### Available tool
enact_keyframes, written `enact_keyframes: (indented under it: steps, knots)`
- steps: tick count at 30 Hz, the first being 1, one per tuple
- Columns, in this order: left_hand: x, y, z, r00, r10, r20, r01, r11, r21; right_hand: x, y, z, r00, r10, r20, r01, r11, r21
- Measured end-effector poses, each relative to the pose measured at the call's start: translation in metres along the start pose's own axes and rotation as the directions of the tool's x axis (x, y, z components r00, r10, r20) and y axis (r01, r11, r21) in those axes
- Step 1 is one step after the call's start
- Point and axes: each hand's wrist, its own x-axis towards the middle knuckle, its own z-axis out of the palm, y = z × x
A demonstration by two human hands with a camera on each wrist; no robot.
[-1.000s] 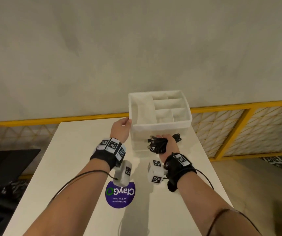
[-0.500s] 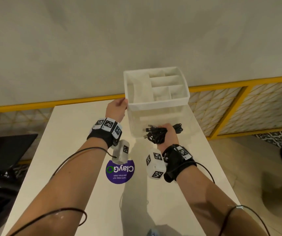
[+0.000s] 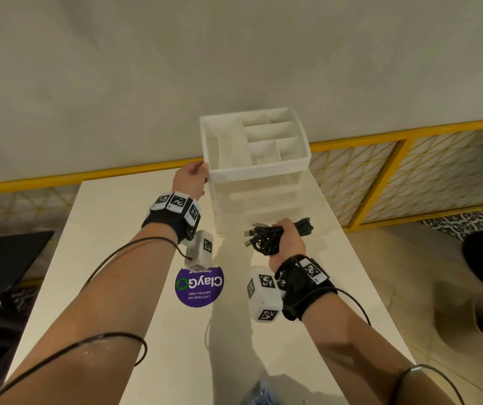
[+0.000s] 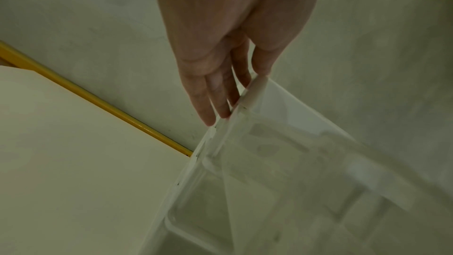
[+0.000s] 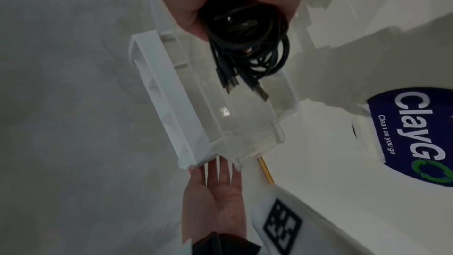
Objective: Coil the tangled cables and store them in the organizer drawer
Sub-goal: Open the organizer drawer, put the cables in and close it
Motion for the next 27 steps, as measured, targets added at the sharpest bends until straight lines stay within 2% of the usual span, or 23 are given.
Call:
enact_keyframes:
  steps: [3,5,7,9,11,12,13,14,15,16,17,18,20,24,26,27]
  knots:
    - [0.001,0.0,-0.001,1.0,-0.004,-0.004,0.004,1.0,0.011,-0.007,-0.011,-0.006,0.99,-0.08,-0.118,0.08,0.997,-0.007]
    - [0.002,0.0,0.0,1.0,-0.002,-0.008,0.002,1.0,0.016,-0.017,-0.024,-0.006,0.96,-0.241,-0.141,0.244,0.97,0.003]
    - [0.003,0.0,0.001,1.0,-0.007,-0.009,0.007,1.0,0.015,-0.032,-0.039,-0.003,0.883,-0.463,-0.073,0.463,0.886,-0.024]
    - [0.005,0.0,0.001,1.0,-0.009,-0.012,0.01,1.0,0.013,-0.049,-0.055,0.002,0.749,-0.656,0.089,0.662,0.739,-0.125]
    - [0.007,0.0,0.001,1.0,-0.011,-0.009,0.012,1.0,0.022,-0.063,-0.073,0.009,0.586,-0.737,0.337,0.809,0.507,-0.297]
    - [0.007,-0.001,0.002,1.0,-0.014,-0.009,0.014,1.0,0.028,-0.066,-0.08,0.014,0.503,-0.724,0.471,0.856,0.342,-0.389]
    - [0.008,-0.001,0.002,1.0,-0.015,-0.009,0.015,0.999,0.034,-0.066,-0.087,0.021,0.427,-0.675,0.602,0.869,0.124,-0.478]
    - [0.008,-0.001,0.002,1.0,-0.015,-0.009,0.016,0.999,0.04,-0.065,-0.093,0.028,0.372,-0.586,0.72,0.823,-0.151,-0.548]
    - [0.008,-0.001,0.002,1.0,-0.014,-0.008,0.014,0.999,0.045,-0.061,-0.096,0.037,0.35,-0.469,0.811,0.702,-0.441,-0.559]
    - [0.008,-0.002,0.002,1.0,-0.01,-0.004,0.011,0.999,0.052,-0.055,-0.098,0.045,0.372,-0.35,0.86,0.537,-0.674,-0.507]
    - [0.008,-0.001,0.002,1.0,-0.008,0.003,0.008,0.998,0.06,-0.05,-0.098,0.052,0.419,-0.255,0.871,0.391,-0.815,-0.426]
    - [0.008,-0.001,0.001,1.0,-0.009,0.009,0.008,0.998,0.067,-0.045,-0.097,0.058,0.472,-0.183,0.863,0.304,-0.885,-0.354]
    - [0.007,0.001,0.001,1.0,-0.006,0.011,0.005,0.996,0.084,-0.032,-0.091,0.067,0.539,-0.082,0.839,0.258,-0.931,-0.256]
    - [0.009,0.003,0.001,1.0,-0.005,0.01,0.003,0.992,0.124,-0.006,-0.075,0.08,0.667,0.027,0.745,0.293,-0.928,-0.229]
    - [0.009,0.003,0.0,1.0,-0.003,0.011,0.001,0.991,0.135,0.003,-0.071,0.083,0.701,0.057,0.711,0.307,-0.924,-0.229]
    - [0.009,0.003,0.0,1.0,-0.003,0.01,0.001,0.99,0.138,0.007,-0.07,0.084,0.696,0.073,0.714,0.326,-0.918,-0.224]
